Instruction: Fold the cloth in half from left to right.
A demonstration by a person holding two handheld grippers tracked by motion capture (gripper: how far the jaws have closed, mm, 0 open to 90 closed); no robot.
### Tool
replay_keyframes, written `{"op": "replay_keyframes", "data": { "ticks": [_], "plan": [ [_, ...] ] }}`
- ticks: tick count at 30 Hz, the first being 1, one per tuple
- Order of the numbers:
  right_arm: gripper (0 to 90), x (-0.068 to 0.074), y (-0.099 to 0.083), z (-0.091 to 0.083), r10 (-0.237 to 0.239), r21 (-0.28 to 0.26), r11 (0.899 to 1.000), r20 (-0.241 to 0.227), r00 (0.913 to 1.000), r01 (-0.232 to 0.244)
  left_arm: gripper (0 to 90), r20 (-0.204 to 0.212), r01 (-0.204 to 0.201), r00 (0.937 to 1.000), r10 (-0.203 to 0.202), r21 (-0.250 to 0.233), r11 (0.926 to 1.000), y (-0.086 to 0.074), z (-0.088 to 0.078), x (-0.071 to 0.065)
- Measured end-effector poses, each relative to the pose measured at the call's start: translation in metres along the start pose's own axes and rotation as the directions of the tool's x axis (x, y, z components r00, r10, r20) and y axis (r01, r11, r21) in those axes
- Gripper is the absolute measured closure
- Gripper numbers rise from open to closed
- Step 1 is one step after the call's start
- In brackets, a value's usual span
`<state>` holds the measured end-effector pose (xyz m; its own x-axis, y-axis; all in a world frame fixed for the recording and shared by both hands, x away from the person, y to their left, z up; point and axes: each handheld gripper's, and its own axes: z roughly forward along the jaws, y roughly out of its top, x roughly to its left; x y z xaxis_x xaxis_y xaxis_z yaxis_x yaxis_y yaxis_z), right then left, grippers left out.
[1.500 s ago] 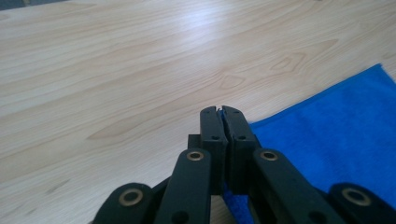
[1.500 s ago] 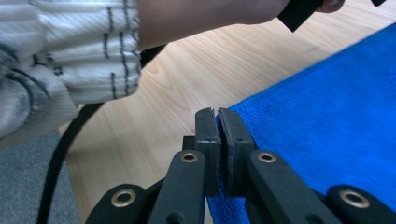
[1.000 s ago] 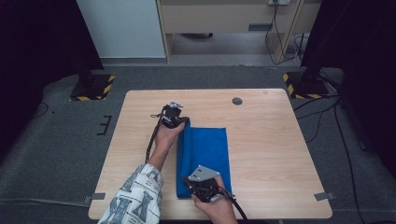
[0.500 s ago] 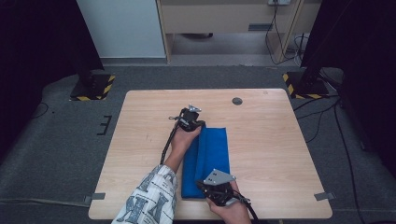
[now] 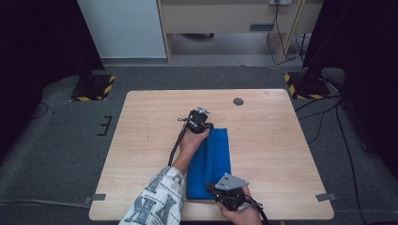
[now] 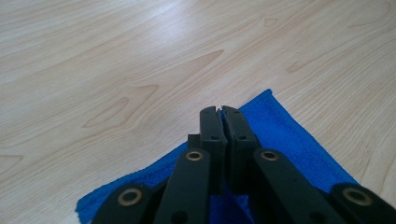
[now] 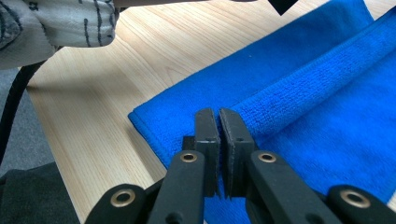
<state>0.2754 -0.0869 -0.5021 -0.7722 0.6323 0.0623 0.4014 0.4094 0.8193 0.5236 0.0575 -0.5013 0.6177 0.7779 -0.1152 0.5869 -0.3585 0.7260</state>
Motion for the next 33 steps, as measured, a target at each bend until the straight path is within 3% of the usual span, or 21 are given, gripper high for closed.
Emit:
{"op": "replay_keyframes", "data": {
  "ticks": [9, 15, 33],
  "plan": [
    [86.9, -0.006, -0.005, -0.007, 0.000, 0.020, 1.000, 0.007, 1.0000, 0.000, 87.6, 0.000, 0.001, 1.0000, -0.001, 0.004, 1.0000, 0.003, 0.006, -0.009],
    [86.8, -0.010, -0.010, -0.012, 0.007, 0.025, 1.000, 0.023, 0.9997, -0.008, 87.5, -0.005, -0.019, 0.9998, 0.019, 0.020, 0.9996, 0.004, 0.012, -0.016],
    [83.9, -0.019, -0.018, -0.016, 0.025, 0.051, 0.998, 0.028, 0.9993, -0.027, 86.6, 0.010, -0.002, 1.0000, 0.002, 0.016, 0.9999, 0.005, 0.019, -0.019]
  ]
}}
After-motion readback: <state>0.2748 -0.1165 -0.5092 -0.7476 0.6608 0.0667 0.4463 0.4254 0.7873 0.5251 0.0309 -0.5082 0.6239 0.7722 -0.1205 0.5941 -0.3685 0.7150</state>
